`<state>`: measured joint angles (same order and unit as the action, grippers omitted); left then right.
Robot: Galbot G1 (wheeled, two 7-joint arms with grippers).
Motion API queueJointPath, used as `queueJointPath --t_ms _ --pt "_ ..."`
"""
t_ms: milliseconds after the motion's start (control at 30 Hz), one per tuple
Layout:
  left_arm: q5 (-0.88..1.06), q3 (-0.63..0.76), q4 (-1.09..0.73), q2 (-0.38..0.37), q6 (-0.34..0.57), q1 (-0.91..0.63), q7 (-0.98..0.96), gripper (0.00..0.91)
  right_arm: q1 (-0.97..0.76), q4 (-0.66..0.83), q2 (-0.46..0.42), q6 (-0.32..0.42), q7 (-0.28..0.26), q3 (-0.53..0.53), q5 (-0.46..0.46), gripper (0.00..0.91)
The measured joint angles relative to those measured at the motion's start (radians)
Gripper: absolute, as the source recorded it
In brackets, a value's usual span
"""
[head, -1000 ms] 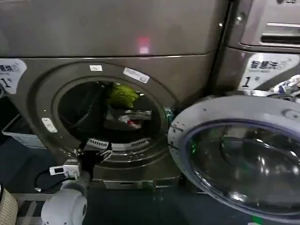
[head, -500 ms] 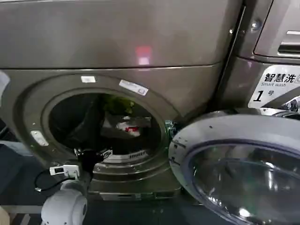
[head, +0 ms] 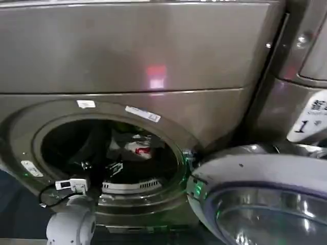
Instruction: Grasp the clothes from the dryer.
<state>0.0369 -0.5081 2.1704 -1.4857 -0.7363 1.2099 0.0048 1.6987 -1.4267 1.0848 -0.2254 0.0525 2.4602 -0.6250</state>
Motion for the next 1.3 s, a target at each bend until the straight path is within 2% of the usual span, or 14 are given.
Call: queueJointPath --t_ms 400,667,933,1100,1300 --pt "0.005 -0.01 -0.265 -0.008 0.005 -0.213 0.0 0.907 -0.007 -0.021 -0.001 0.003 0.004 -0.017 -0.003 0.907" --pt "0.029 -0.007 -0.477 -0.02 0.111 -0.386 0.011 0.907 -0.007 -0.021 -0.005 0.004 0.005 -0.018 -0.003 0.907" --pt "0.095 -0.014 -0.67 -0.018 0.17 -0.51 0.053 0.907 -0.01 -0.024 -0.006 0.005 0.005 -0.025 -0.001 0.907" --pt "0.339 -0.022 -0.741 -0.001 0.27 -0.561 0.275 0.907 -0.01 -0.033 -0.005 0.005 0.006 -0.032 0.0 0.907" --pt "0.8 -0.049 -0.799 0.004 0.526 -0.635 0.632 0.907 -0.011 -0.038 -0.005 0.01 0.005 -0.04 0.003 0.907"
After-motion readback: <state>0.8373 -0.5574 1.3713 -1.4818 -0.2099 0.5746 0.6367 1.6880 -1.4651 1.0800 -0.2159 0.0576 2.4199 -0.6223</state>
